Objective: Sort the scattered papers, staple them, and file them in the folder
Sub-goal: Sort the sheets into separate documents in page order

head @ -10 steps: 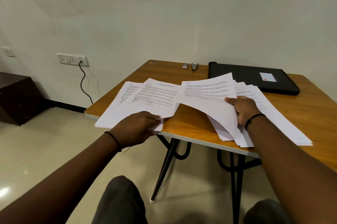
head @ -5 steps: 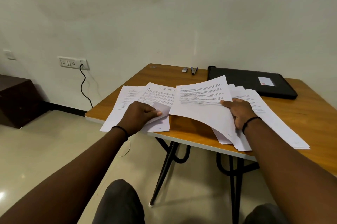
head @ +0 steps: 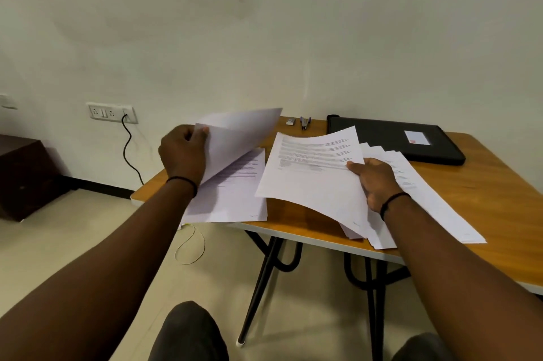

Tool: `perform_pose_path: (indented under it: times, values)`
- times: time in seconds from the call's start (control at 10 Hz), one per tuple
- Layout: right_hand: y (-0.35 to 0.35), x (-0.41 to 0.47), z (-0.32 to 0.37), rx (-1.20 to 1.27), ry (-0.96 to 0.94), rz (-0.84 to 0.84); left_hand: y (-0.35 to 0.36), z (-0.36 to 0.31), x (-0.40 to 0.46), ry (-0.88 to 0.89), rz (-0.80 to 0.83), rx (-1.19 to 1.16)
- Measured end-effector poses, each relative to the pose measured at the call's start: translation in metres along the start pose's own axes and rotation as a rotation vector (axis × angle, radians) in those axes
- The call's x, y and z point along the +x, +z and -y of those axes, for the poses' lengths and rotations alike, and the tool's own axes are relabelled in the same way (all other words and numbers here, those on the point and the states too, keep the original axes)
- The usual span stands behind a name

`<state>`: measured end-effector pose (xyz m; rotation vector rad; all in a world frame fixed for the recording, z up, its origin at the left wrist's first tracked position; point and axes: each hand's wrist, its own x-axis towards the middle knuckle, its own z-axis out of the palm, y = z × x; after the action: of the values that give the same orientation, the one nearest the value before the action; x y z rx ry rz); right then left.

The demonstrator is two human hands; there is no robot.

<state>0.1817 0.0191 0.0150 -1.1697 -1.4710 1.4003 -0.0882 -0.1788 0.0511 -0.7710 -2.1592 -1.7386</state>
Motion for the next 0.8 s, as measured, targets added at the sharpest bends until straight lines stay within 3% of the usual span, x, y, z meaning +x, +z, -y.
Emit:
perform_pose_path:
  times: [0.1,0.3,0.5,0.6,0.8]
  values:
    - [0.013,-0.001,-0.010,-0.038,-0.024,-0.040,-0.001,-0.006,0.011,-0.002,-0.108,-0.060]
    - [0.074,-0.009,-0.016,-0.007,-0.046,0.013,0.003,-0.019,-0.003,0.142,-0.094,-0.139]
    - [0.140,0.016,-0.016,0.021,0.125,0.219,0.020,0.001,-0.043,0.321,0.178,0.044]
    - [0.156,0.033,-0.022,-0.060,0.180,0.243,0.029,0.014,-0.060,0.382,0.335,0.118]
    - [0.156,0.032,-0.011,-0.255,0.079,0.154,0.037,0.046,-0.079,0.445,0.527,0.174]
